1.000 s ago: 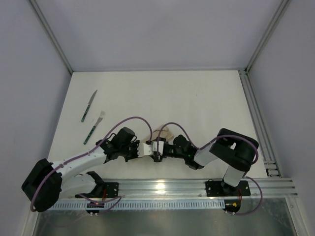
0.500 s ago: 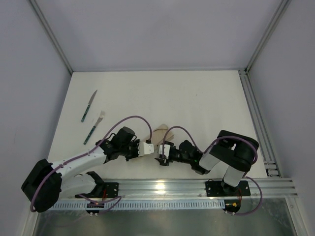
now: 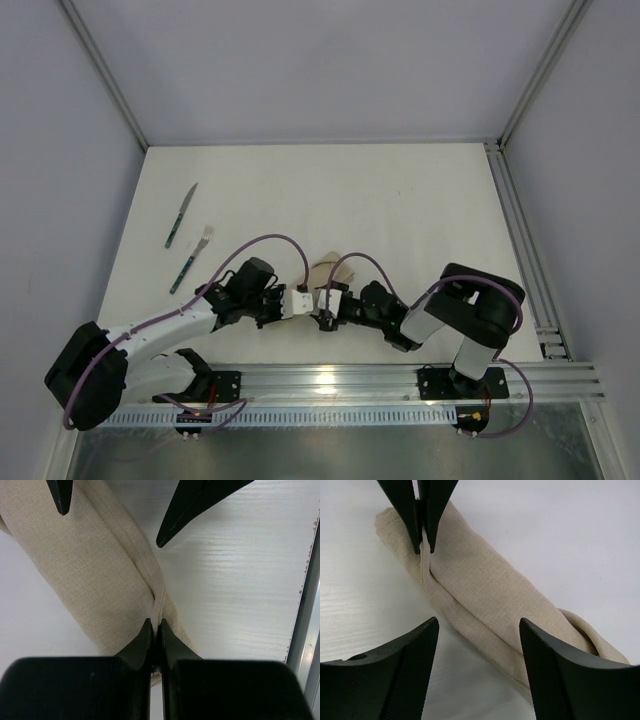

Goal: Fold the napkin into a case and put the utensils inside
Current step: Stuff the top corner of the smaller-rectangle-folded napkin into the folded napkin.

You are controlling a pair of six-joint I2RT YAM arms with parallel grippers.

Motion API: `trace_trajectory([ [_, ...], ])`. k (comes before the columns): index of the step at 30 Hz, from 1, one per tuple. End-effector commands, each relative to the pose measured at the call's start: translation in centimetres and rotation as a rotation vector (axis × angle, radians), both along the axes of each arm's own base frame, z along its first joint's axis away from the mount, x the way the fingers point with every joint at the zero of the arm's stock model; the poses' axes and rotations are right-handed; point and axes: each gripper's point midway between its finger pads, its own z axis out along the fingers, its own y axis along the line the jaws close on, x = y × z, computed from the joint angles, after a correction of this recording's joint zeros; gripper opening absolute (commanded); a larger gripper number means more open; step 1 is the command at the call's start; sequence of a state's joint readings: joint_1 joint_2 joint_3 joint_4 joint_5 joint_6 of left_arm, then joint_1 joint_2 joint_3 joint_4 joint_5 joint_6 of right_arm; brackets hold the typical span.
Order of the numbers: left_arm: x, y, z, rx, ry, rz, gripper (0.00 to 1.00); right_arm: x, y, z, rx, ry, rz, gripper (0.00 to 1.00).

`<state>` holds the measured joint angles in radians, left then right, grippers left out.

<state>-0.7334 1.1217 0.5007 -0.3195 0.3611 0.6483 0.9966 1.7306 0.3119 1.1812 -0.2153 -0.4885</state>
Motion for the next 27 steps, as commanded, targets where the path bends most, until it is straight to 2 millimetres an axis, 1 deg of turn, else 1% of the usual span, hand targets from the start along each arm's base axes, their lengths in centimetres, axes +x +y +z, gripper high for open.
trace_trajectory([
  [1,0.6,-1.1,0.7,-0.057,-0.012,-0.012,0.0,1.3,0.7,1.1,0.033,-0.057,-0.028,0.7],
  [3,0.7,-0.9,0.8,-0.058,-0.009,-0.004,0.0,1.3,0.6,0.6,0.013,-0.044,-0.031,0.7],
  [4,0.7,-0.9,0.8,-0.06,-0.009,-0.001,0.0,1.2,0.4,-0.3,-0.019,-0.023,-0.032,0.69],
  [6,0.8,-0.8,0.9,-0.064,-0.008,0.005,0.0,1.4,0.7,-0.5,-0.031,0.0,-0.032,0.65],
  [7,0.9,-0.8,1.0,-0.064,-0.009,0.01,0.0,1.5,0.5,-0.9,-0.039,0.028,-0.041,0.55],
  [9,1.1,-0.7,1.0,-0.063,-0.013,0.014,0.0,1.6,0.3,-1.1,-0.038,0.046,-0.05,0.44],
  [10,1.1,-0.6,0.9,-0.062,-0.015,0.017,0.0,1.8,0.0,-1.2,-0.038,0.055,-0.065,0.36],
  [13,1.8,-0.5,0.7,-0.063,-0.019,0.037,0.0,2.8,-0.8,-1.8,-0.061,0.088,-0.116,0.29],
  [14,2.1,-0.6,0.8,-0.066,-0.017,0.043,0.0,3.3,-0.4,-1.5,-0.055,0.089,-0.117,0.27],
  [15,2.4,-0.6,0.9,-0.068,-0.017,0.051,0.0,3.9,-0.8,-2.0,-0.076,0.11,-0.13,0.26],
  [16,2.7,-0.7,1.0,-0.068,-0.015,0.061,0.0,4.3,-0.8,-1.9,-0.076,0.117,-0.135,0.24],
  [17,3.6,-0.7,1.2,-0.065,-0.019,0.077,0.0,4.9,-0.4,-1.3,-0.061,0.112,-0.133,0.23],
  [18,4.1,-0.7,1.1,-0.059,-0.021,0.088,0.0,5.8,-0.9,-1.3,-0.061,0.116,-0.157,0.22],
  [19,4.5,-0.7,1.1,-0.055,-0.024,0.092,0.0,6.4,-0.9,-1.1,-0.056,0.114,-0.166,0.22],
  [20,4.8,-0.7,0.9,-0.05,-0.025,0.099,0.0,7.3,-0.6,-0.3,-0.041,0.104,-0.178,0.21],
  [21,5.6,-1.1,0.8,-0.045,-0.033,0.102,0.0,8.2,-1.1,-0.6,-0.054,0.117,-0.2,0.21],
  [22,5.9,-1.2,0.6,-0.039,-0.036,0.104,0.0,9.2,-0.7,0.3,-0.04,0.104,-0.206,0.2],
  [24,7.0,-1.4,0.2,-0.023,-0.045,0.121,0.0,10.5,-1.1,0.5,-0.04,0.105,-0.227,0.2],
  [26,7.6,-1.4,0.1,-0.021,-0.045,0.131,0.0,11.4,-1.0,1.2,-0.019,0.111,-0.239,0.21],
  [27,7.8,-1.5,0.1,-0.024,-0.042,0.132,0.0,11.4,-1.2,0.9,-0.033,0.13,-0.241,0.25],
])
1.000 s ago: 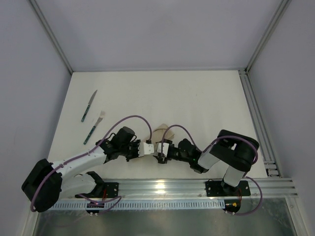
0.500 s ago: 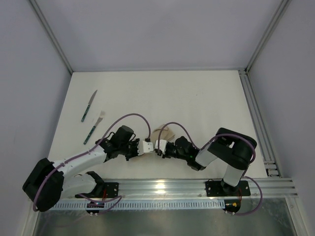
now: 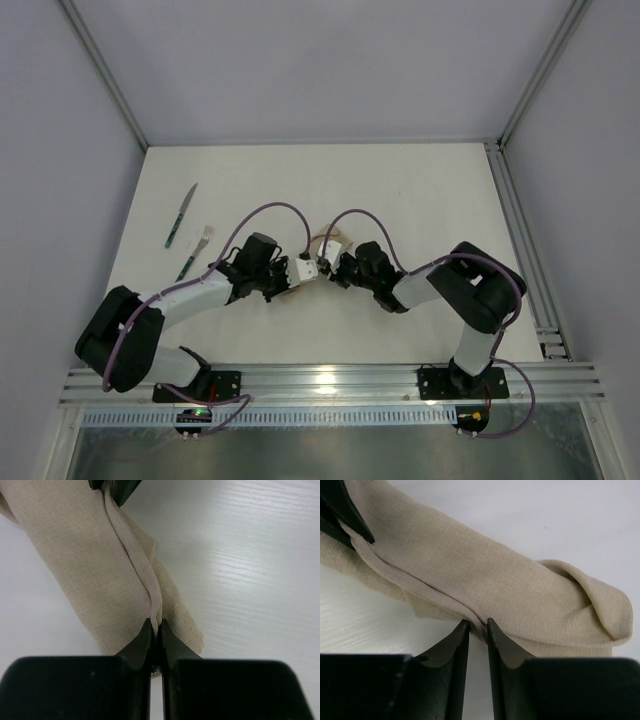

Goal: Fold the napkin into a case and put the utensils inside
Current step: Stuff the top corner of the smaller-rectangle-folded napkin into the folded napkin.

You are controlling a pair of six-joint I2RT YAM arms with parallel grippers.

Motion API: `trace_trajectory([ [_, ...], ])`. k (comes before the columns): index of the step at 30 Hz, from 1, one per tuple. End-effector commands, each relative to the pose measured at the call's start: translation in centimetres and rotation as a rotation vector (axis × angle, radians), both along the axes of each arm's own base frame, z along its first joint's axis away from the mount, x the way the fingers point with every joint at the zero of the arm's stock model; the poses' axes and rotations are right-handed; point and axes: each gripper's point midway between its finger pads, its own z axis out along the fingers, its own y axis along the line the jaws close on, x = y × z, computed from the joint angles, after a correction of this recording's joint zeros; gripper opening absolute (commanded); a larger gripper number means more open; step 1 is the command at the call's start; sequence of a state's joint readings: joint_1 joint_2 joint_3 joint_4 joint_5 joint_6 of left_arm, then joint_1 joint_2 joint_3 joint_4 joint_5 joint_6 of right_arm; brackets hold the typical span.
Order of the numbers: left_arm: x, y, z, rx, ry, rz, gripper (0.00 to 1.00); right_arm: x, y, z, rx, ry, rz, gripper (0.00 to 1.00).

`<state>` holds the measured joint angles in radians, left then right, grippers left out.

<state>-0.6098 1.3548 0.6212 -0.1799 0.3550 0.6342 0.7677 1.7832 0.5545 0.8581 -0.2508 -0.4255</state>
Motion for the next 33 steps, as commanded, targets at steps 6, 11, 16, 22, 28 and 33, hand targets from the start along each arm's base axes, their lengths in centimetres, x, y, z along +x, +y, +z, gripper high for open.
trace_trajectory([
  [6,1.3,-1.0,1.6,-0.041,-0.041,0.004,0.0,-0.2,-0.1,3.8,0.081,-0.02,0.015,0.56],
  [11,1.6,-1.1,2.3,-0.057,-0.056,0.019,0.01,-1.8,0.0,6.6,0.23,0.206,-0.07,0.59],
  [16,1.7,-1.2,2.6,-0.068,-0.051,0.037,0.01,-3.4,0.1,8.3,0.504,0.645,-0.298,0.57],
  [22,1.7,-1.1,2.9,-0.08,-0.059,0.053,0.01,-5.0,0.6,7.8,0.843,1.114,-0.472,0.53],
  [28,1.3,-1.0,2.7,-0.077,-0.062,0.033,0.01,-4.8,3.8,7.8,0.921,1.197,-0.5,0.53],
  [33,0.9,-0.7,2.2,-0.054,-0.059,0.004,0.01,-4.7,4.0,7.1,0.967,1.215,-0.589,0.53],
])
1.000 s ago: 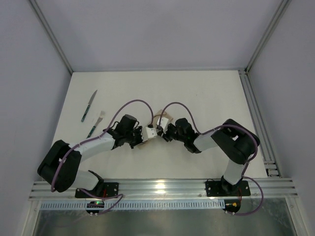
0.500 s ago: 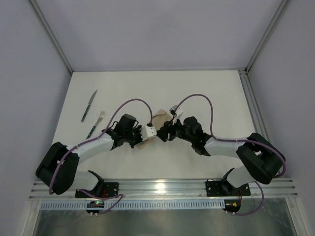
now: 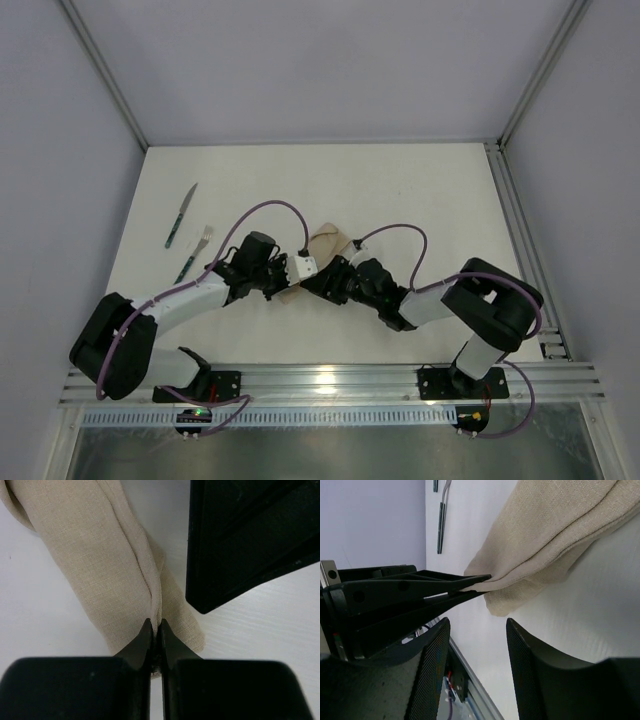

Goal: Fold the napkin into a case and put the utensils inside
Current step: Stuff the top corner of the smaller-rectangle-folded napkin into the folded napkin.

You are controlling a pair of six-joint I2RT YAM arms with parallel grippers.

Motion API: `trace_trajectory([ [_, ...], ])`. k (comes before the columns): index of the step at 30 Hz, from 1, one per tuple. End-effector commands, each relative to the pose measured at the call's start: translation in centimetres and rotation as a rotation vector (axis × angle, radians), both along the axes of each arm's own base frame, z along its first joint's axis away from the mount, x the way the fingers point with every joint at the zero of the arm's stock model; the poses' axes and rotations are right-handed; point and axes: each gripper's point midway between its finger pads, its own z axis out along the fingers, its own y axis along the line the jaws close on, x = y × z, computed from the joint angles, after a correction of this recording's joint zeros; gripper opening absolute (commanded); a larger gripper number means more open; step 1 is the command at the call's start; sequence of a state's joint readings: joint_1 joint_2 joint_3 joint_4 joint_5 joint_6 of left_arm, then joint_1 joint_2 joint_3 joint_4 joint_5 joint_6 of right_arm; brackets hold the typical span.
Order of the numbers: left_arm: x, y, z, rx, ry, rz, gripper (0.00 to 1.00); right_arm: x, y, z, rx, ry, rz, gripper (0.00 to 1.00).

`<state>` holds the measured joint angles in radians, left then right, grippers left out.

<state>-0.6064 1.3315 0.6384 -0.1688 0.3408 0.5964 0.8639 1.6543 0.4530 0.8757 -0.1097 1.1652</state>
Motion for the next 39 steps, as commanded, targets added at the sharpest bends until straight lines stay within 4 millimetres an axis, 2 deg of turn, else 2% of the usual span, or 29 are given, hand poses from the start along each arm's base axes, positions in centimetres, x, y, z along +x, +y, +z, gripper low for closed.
trace_trajectory([
  [1,-0.2,-0.4,0.6,-0.018,-0.023,-0.044,0.01,2.2,0.8,2.5,0.108,0.019,-0.148,0.53],
  [3,-0.3,-0.5,0.6,-0.019,-0.022,-0.05,0.01,2.4,1.3,2.4,0.12,0.045,-0.156,0.53],
  [5,-0.3,-0.5,0.6,-0.023,-0.022,-0.049,0.01,2.6,1.3,1.1,0.105,0.085,-0.175,0.53],
  [11,-0.7,-0.4,0.4,-0.034,-0.022,-0.054,0.01,3.2,1.1,-1.1,0.135,0.171,-0.243,0.53],
  [19,-1.4,0.2,-0.9,0.015,0.003,-0.087,0.02,3.9,1.9,-1.0,0.139,0.169,-0.244,0.53],
  [29,-0.7,0.1,-0.7,0.016,-0.025,-0.076,0.02,4.4,2.1,-2.0,0.145,0.196,-0.253,0.52],
  [32,-0.8,0.1,-0.6,0.011,-0.023,-0.076,0.02,3.9,1.9,-2.3,0.118,0.201,-0.241,0.52],
  [35,-0.9,0.2,-0.6,0.009,-0.028,-0.074,0.02,3.9,1.4,-1.7,0.115,0.177,-0.251,0.51],
  [39,-0.6,0.2,-0.4,0.012,-0.034,-0.066,0.02,4.3,2.3,-0.1,0.137,0.138,-0.232,0.51],
])
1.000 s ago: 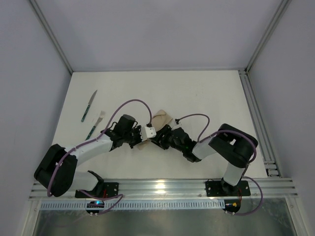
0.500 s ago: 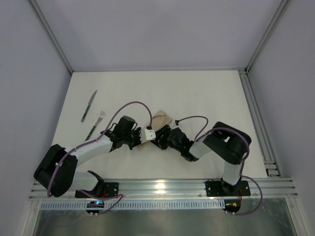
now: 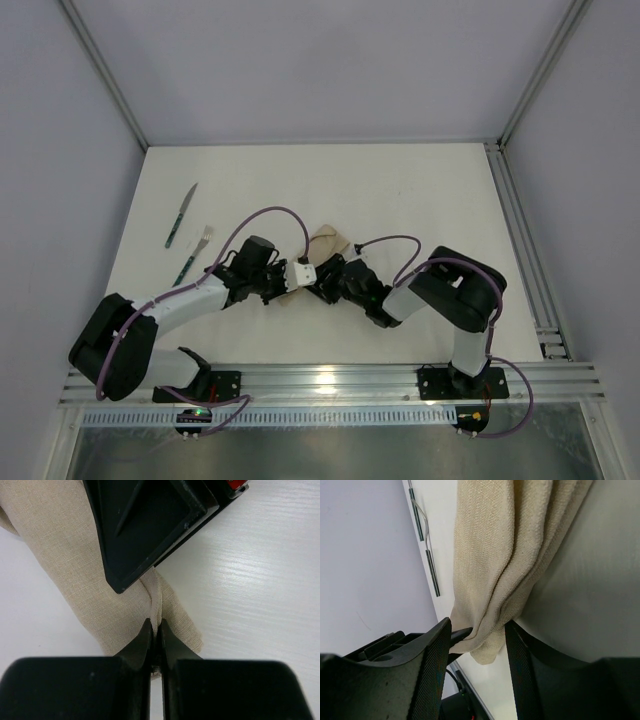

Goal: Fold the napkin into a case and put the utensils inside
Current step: Stuff the top corner of the smaller-rectangle-folded napkin into the folded napkin.

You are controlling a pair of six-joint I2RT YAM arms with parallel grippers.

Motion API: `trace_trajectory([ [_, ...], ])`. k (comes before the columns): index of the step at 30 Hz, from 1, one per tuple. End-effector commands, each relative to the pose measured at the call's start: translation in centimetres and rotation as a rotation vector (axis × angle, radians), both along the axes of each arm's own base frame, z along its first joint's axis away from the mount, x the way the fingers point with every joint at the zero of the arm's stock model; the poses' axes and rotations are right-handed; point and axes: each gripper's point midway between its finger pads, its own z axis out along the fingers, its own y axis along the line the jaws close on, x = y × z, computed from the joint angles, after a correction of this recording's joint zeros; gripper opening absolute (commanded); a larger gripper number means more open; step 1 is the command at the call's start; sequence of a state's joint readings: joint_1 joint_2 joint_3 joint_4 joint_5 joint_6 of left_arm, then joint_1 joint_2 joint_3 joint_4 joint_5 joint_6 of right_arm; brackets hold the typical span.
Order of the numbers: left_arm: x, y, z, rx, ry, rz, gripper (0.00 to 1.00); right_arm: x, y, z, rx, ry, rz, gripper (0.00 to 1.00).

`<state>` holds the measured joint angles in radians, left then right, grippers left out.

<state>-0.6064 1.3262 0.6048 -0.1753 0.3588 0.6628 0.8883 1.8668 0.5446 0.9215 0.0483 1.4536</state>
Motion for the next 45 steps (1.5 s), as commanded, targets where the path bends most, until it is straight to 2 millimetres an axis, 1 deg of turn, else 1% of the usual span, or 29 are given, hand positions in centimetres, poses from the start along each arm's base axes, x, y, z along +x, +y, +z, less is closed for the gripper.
trace_trajectory([
  [1,0.3,-0.3,0.6,-0.016,-0.029,-0.009,0.02,1.3,0.9,3.6,0.055,-0.091,-0.016,0.51],
  [7,0.4,-0.3,0.7,-0.013,-0.028,-0.005,0.02,1.5,1.4,3.7,0.101,-0.074,-0.029,0.51],
  [8,0.4,-0.3,0.7,-0.012,-0.029,-0.004,0.02,1.4,1.3,3.2,0.104,-0.063,-0.033,0.51],
  [9,0.3,-0.2,0.6,-0.011,-0.025,-0.004,0.02,1.4,1.3,3.2,0.111,-0.06,-0.036,0.51],
  [12,0.5,-0.2,0.6,-0.01,-0.031,0.0,0.02,1.4,1.4,3.8,0.128,-0.076,-0.039,0.5],
  [13,0.5,-0.2,0.6,-0.01,-0.031,0.002,0.02,1.4,1.2,3.7,0.115,-0.076,-0.04,0.5],
  [14,0.5,-0.2,0.7,-0.012,-0.035,0.004,0.02,1.4,1.2,4.2,0.115,-0.086,-0.046,0.5],
  [15,0.6,-0.2,0.7,-0.012,-0.032,0.01,0.02,1.3,0.9,4.2,0.101,-0.09,-0.046,0.5],
  [16,0.9,-0.2,1.0,-0.022,-0.046,0.03,0.02,1.2,0.7,3.8,0.083,-0.083,-0.051,0.5],
  [19,1.8,-0.4,1.8,-0.051,-0.074,0.079,0.0,1.1,0.1,4.0,0.082,-0.087,-0.074,0.5],
  [20,2.2,-0.5,2.4,-0.071,-0.09,0.103,0.0,1.1,0.1,4.0,0.086,-0.085,-0.076,0.5],
  [21,2.3,-0.6,2.6,-0.076,-0.093,0.108,0.0,0.9,0.2,3.7,0.087,-0.078,-0.073,0.5],
  [22,2.4,-0.6,2.6,-0.076,-0.093,0.11,0.0,0.9,0.4,4.1,0.113,-0.072,-0.079,0.5],
  [24,2.3,-0.6,2.4,-0.07,-0.086,0.11,0.01,0.8,0.5,4.2,0.134,-0.068,-0.081,0.5],
  [27,2.2,-0.5,2.3,-0.066,-0.08,0.108,0.0,0.4,1.2,4.1,0.147,-0.049,-0.073,0.5],
  [29,2.1,-0.4,2.1,-0.062,-0.081,0.111,0.01,0.2,1.4,3.8,0.16,-0.034,-0.079,0.5],
  [33,2.3,-0.1,2.4,-0.063,-0.093,0.128,0.0,-0.1,1.2,3.4,0.168,-0.02,-0.1,0.51],
  [37,2.2,0.0,2.5,-0.063,-0.096,0.129,0.0,0.2,1.3,3.3,0.167,-0.017,-0.114,0.52],
  [41,2.1,-0.1,2.5,-0.063,-0.092,0.125,0.0,0.2,1.9,2.1,0.161,0.014,-0.107,0.52],
  [45,2.0,0.0,2.3,-0.059,-0.088,0.124,0.0,0.5,1.6,1.0,0.12,0.033,-0.125,0.52],
])
